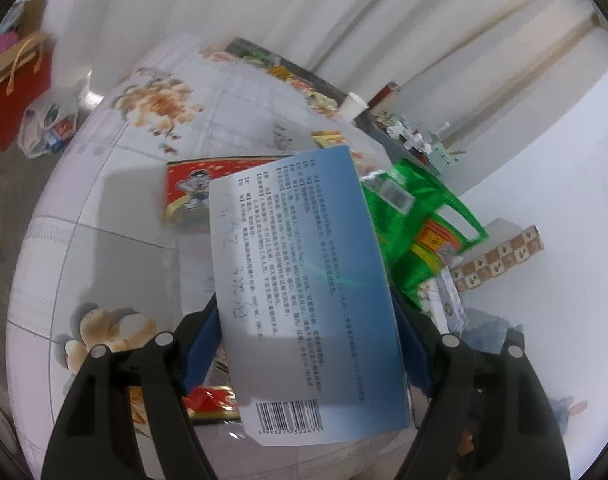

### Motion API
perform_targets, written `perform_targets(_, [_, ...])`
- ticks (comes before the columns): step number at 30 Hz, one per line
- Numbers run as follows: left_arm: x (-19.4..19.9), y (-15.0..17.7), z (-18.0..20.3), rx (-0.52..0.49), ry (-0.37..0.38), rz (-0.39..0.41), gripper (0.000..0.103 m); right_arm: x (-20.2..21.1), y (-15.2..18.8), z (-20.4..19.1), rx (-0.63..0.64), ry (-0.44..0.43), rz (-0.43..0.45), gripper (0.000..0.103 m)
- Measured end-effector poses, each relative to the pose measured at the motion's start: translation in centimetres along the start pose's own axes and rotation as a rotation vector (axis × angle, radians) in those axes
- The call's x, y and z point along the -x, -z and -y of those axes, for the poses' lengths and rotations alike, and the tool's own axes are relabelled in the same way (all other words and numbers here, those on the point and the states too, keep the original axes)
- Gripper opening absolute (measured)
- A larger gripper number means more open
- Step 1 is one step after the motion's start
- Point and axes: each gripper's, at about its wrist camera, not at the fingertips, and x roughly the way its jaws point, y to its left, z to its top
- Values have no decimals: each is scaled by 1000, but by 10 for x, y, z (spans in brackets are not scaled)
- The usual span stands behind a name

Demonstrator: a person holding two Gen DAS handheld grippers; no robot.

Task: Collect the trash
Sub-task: 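Carry both boxes to the blue wastebasket and open both grippers over it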

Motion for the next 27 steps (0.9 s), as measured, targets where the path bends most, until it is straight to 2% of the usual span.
perform_targets(4, [3, 2, 32, -63, 23, -6, 75, 17, 15, 9, -47, -57, 53, 78])
perform_targets(7, [-5, 2, 72, -133, 71, -37, 75, 41, 27, 33, -144, -145, 129, 78])
perform_targets(11, [-33, -3, 135, -250, 153, -112, 75, 91, 52, 104, -382, -223, 288, 78])
perform_targets(14, [-69, -7, 202, -347, 218, -202, 75, 119, 80, 172, -601, -221, 396, 78])
perform_targets(15, [-84, -7, 224, -371, 242, -246, 75, 125, 94, 200, -686, -205, 423, 78])
perform_targets(18, [-140, 0, 295, -421, 321, -378, 75, 124, 124, 260, -883, -173, 425, 78])
perform_targets(20, [-191, 14, 345, -470, 329, -460, 75, 112, 146, 300, -1013, -214, 425, 78])
perform_targets(23, [-269, 45, 399, -543, 299, -586, 75, 82, 170, 347, -1166, -298, 416, 78])
perform_targets(27, [-367, 88, 440, -607, 207, -716, 75, 33, 188, 395, -1332, -390, 381, 78])
